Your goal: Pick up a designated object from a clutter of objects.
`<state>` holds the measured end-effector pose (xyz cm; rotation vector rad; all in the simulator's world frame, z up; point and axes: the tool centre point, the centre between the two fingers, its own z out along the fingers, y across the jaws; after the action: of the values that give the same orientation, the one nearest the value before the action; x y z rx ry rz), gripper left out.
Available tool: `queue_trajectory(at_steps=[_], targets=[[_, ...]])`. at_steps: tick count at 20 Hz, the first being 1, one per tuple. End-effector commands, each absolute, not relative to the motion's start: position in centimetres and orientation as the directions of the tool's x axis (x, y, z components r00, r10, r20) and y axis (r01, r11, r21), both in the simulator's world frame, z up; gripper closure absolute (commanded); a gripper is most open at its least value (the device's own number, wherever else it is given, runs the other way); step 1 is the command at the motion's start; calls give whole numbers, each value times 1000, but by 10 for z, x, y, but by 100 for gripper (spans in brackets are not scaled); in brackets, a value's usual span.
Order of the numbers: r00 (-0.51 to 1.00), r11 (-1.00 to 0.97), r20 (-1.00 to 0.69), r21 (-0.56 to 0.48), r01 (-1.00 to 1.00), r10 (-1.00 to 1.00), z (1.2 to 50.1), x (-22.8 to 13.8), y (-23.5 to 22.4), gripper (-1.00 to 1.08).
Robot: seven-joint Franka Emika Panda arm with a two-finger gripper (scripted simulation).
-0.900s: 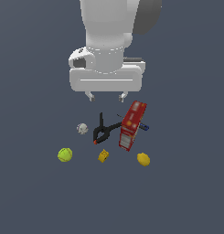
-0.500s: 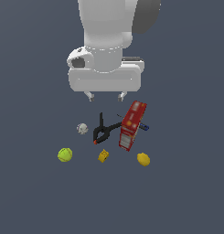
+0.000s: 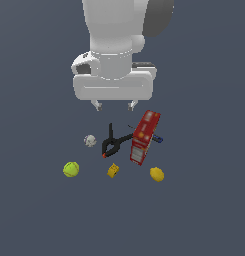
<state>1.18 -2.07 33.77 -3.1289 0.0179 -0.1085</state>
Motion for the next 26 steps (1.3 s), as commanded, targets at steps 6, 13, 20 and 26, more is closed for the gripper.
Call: queue_trajectory(at_steps=[6,13,20,26], targets=[[996,-998,60,-22,-65,-66,317,28,-40,-92],[986,-986,45,-34,-162,-163,275,53,-76,-92],[957,-957,25,-35,-288,-289,213,76,-129,-92],[922,-922,11,-24,-386,-386,158,86,-175,-92]])
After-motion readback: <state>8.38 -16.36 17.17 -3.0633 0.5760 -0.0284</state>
